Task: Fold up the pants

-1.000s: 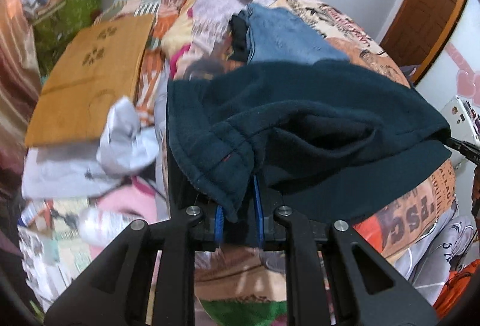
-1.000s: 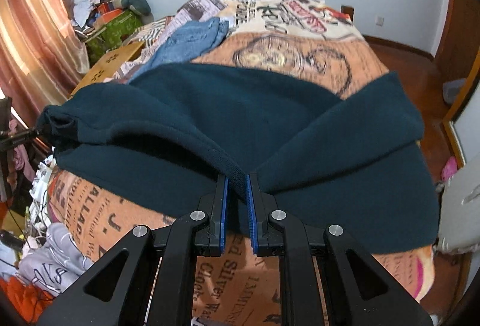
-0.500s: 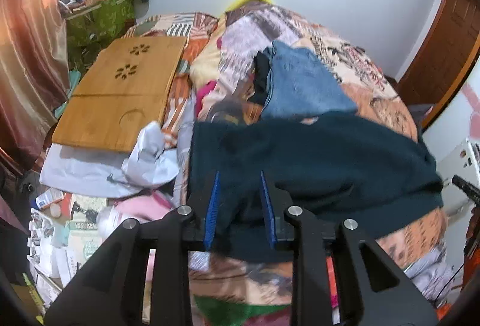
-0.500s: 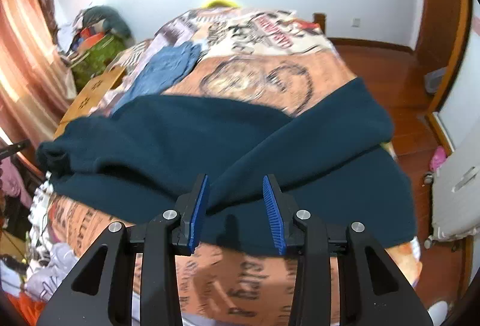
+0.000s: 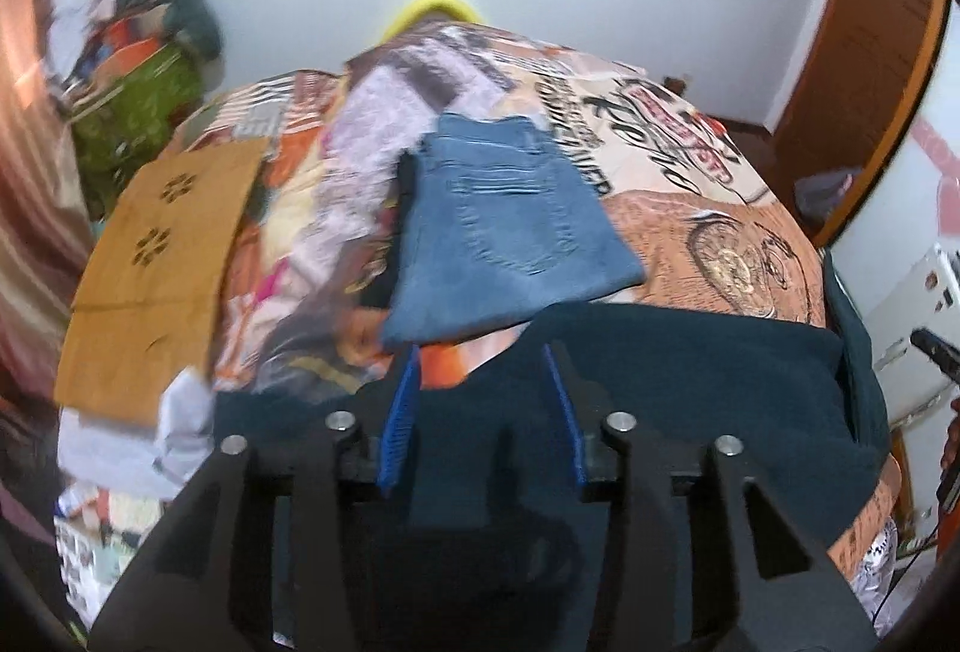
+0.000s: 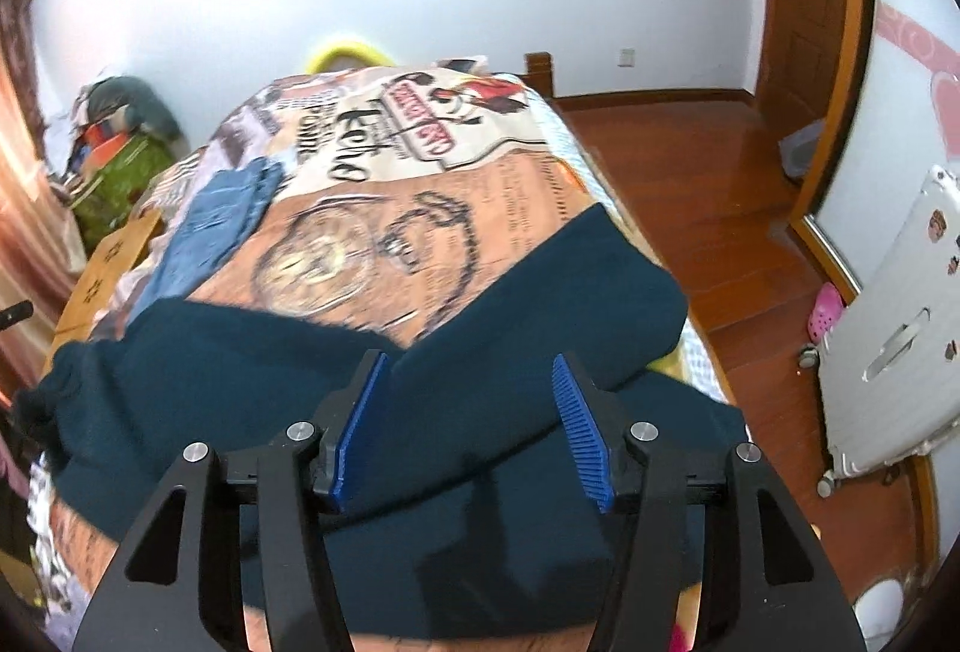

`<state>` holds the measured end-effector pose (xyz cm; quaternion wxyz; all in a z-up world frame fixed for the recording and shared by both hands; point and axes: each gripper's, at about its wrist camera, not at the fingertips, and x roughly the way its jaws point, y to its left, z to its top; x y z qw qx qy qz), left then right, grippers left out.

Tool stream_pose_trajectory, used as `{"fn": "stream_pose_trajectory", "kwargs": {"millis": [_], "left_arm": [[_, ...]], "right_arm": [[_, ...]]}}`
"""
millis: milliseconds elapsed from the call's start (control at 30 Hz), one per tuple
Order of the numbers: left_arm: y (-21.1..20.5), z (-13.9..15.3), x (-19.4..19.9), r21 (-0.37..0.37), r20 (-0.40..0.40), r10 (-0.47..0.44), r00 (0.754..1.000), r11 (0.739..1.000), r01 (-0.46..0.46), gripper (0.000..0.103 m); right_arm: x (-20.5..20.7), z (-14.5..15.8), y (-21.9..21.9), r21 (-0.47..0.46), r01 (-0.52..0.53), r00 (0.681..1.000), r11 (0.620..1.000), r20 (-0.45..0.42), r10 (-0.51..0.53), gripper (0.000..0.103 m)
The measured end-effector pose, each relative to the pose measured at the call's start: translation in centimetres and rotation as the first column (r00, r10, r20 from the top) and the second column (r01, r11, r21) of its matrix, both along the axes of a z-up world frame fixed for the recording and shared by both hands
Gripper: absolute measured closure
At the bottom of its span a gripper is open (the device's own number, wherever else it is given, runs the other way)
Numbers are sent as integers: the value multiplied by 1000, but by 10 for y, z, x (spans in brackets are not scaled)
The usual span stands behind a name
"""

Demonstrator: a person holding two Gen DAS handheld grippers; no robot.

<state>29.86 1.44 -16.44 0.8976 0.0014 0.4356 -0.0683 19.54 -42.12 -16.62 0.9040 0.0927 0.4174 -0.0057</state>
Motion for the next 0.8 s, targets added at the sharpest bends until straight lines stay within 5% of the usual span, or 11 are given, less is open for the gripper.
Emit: {"fn": "stream_pose_trajectory", "kwargs": {"millis": [367, 533, 733, 800], "left_arm": [[-105, -44, 61, 15, -84, -164, 983, 986, 166, 60], [-118, -62, 62, 29, -112, -188, 976, 981, 192, 60], [-120, -75, 60, 43, -145, -180, 973, 981, 188, 60], [-119, -76, 58, 42, -145, -179, 973, 981, 187, 60]], "right_arm": [[82, -50, -34, 37, 30, 994, 999, -110, -26, 50], [104, -75, -35, 127, 27, 984, 992, -177, -4, 50], [119, -101, -26, 100, 7, 975, 995, -220, 15, 50], [117, -103, -28, 87, 18, 976, 996, -216, 1, 67]]}}
